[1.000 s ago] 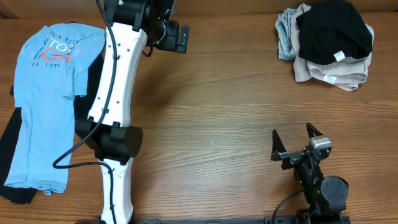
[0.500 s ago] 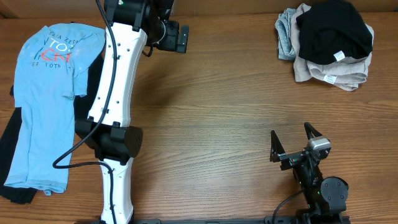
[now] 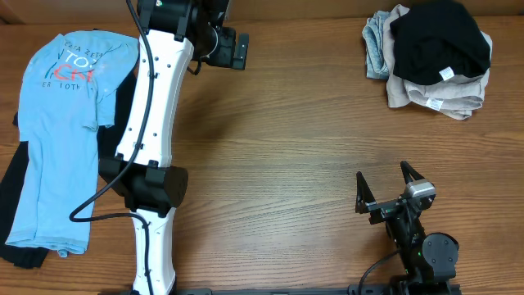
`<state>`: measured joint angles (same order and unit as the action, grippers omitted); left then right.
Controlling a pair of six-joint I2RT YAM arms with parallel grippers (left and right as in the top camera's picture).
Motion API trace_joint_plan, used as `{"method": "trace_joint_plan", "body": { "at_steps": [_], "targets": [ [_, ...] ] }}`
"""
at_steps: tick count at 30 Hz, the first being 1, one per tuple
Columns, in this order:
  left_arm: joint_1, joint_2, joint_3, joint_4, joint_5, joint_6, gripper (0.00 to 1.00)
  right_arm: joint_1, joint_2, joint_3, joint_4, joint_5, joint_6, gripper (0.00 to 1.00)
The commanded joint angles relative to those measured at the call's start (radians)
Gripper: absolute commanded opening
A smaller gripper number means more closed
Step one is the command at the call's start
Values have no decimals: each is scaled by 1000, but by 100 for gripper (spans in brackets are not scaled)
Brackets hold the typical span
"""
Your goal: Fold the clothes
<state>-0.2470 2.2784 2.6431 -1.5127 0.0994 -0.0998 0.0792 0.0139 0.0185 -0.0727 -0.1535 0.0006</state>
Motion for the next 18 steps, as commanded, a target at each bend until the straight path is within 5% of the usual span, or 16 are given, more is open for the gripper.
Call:
{"method": "trace_joint_plan", "body": {
  "at_steps": [1, 13, 18],
  "targets": [
    [-2, 7, -6, -1, -6, 18, 100, 5, -11, -10, 5, -5, 3, 100],
    [-4, -71, -14, 9, -78, 18, 100, 5, -11, -10, 5, -5, 3, 100],
    [-4, -268, -209, 265, -80, 39, 100, 5, -11, -10, 5, -5, 3, 100]
  ]
}}
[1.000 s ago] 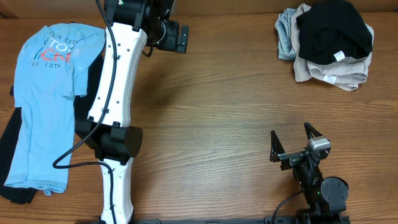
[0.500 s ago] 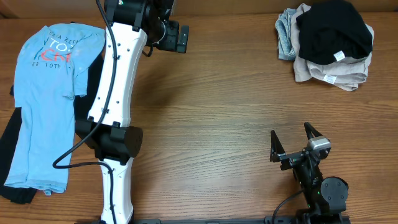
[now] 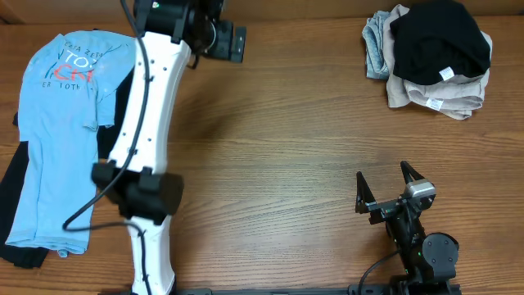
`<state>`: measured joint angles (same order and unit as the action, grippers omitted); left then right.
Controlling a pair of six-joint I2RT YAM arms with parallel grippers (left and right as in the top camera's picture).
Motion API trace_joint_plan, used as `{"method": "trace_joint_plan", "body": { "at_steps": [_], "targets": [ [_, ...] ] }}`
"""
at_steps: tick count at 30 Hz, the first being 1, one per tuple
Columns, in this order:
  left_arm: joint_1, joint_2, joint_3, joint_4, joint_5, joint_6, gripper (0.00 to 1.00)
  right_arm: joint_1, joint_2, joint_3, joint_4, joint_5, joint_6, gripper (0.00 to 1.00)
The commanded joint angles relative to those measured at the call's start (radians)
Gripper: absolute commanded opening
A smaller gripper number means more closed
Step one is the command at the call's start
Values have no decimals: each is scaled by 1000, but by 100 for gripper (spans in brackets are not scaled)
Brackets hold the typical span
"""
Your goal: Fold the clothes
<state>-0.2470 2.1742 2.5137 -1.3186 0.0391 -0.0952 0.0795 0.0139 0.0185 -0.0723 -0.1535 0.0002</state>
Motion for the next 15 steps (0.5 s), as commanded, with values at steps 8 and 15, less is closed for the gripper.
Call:
{"method": "trace_joint_plan", "body": {
  "at_steps": [8, 15],
  "targets": [
    [-4, -576, -624, 514, 16, 213, 100, 5, -11, -10, 5, -5, 3, 100],
    [8, -912, -1069, 737, -24, 272, 100, 5, -11, -10, 5, -5, 3, 100]
  ]
}}
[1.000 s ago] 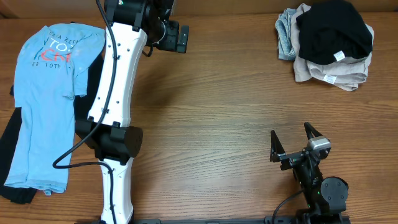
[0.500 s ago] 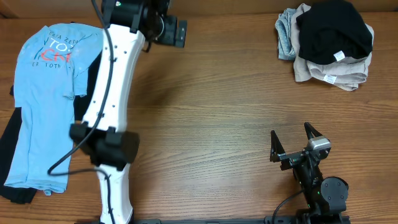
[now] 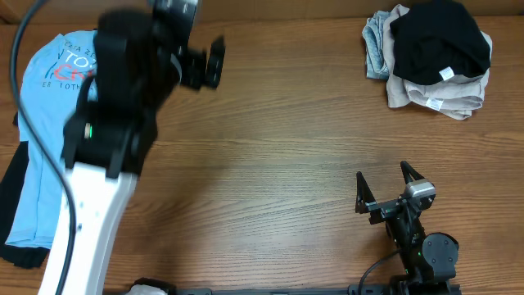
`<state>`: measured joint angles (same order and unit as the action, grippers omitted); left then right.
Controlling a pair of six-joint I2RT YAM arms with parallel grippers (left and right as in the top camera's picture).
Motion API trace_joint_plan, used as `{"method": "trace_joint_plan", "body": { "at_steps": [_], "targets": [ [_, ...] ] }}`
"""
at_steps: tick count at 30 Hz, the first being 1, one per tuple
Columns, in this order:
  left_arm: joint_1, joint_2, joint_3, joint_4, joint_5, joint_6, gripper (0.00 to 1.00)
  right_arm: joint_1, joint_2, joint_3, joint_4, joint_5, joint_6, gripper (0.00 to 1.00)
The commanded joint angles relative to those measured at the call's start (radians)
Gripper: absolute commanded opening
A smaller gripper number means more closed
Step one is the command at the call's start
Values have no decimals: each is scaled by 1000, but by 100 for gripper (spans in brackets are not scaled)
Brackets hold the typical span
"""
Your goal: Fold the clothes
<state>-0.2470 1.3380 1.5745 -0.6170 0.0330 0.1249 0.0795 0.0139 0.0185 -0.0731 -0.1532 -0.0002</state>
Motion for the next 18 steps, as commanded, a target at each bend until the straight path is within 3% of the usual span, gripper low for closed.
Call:
{"method": "trace_joint_plan", "body": {
  "at_steps": [1, 18],
  "targets": [
    [16, -121, -189, 64, -17, 51, 100, 5, -11, -10, 5, -5, 3, 100],
    [229, -821, -1099, 562, 118, 46, 100, 5, -11, -10, 5, -5, 3, 100]
  ]
}}
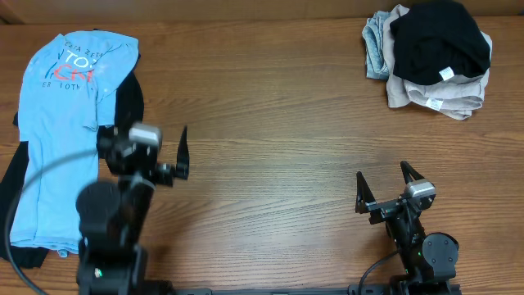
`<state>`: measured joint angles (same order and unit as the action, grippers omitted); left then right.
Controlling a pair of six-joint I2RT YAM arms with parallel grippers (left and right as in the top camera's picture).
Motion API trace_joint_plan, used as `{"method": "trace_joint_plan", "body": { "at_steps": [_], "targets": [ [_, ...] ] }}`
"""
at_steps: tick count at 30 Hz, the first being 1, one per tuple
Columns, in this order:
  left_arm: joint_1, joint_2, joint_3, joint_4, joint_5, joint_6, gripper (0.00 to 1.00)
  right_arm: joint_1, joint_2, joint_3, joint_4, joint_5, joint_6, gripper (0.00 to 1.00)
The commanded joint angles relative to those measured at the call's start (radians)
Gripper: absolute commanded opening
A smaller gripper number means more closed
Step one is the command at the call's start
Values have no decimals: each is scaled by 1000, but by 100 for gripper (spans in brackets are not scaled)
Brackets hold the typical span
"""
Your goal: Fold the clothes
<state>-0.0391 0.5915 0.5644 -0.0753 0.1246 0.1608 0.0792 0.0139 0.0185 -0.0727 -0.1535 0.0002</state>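
Observation:
A light blue T-shirt (59,123) with red and white print lies lengthwise at the table's left edge, on top of a black garment (128,100) that shows along its sides. A pile of clothes sits at the far right: a black garment (438,41) on beige ones (434,100), with a grey-blue piece (377,45) beside them. My left gripper (144,154) stands drawn back at the near left, just right of the blue shirt, open and holding nothing. My right gripper (385,184) rests at the near right, open and holding nothing.
The wooden table (278,147) stretches between the two heaps of clothes. The arm bases stand at its front edge. A wall runs along the far edge.
My left arm, which reached over the far left of the table beside the blue shirt, is now pulled back to the near left with its gripper low. The right arm and clothes are unchanged.
My left arm stretched to the far edge, gripper right of the blue shirt's collar, and stayed there at the following moment. Then it was shifted left, blurred over the shirt's upper part. Now it is folded back near its base. No garment has moved.

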Motion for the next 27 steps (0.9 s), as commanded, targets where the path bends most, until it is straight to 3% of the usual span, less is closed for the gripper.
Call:
{"method": "trace_joint_plan", "body": {
  "at_steps": [1, 6, 19, 27],
  "targets": [
    [32, -119, -134, 34, 26, 1, 100, 5, -11, -10, 5, -5, 3, 100],
    [60, -290, -302, 58, 22, -6, 100, 5, -11, -10, 5, -5, 3, 100],
    [82, -576, -504, 58, 2, -4, 100, 5, -11, -10, 5, -5, 3, 100],
    [83, -588, -560, 6, -1, -34, 100, 5, -11, -10, 5, -5, 3, 100]
  ]
}}
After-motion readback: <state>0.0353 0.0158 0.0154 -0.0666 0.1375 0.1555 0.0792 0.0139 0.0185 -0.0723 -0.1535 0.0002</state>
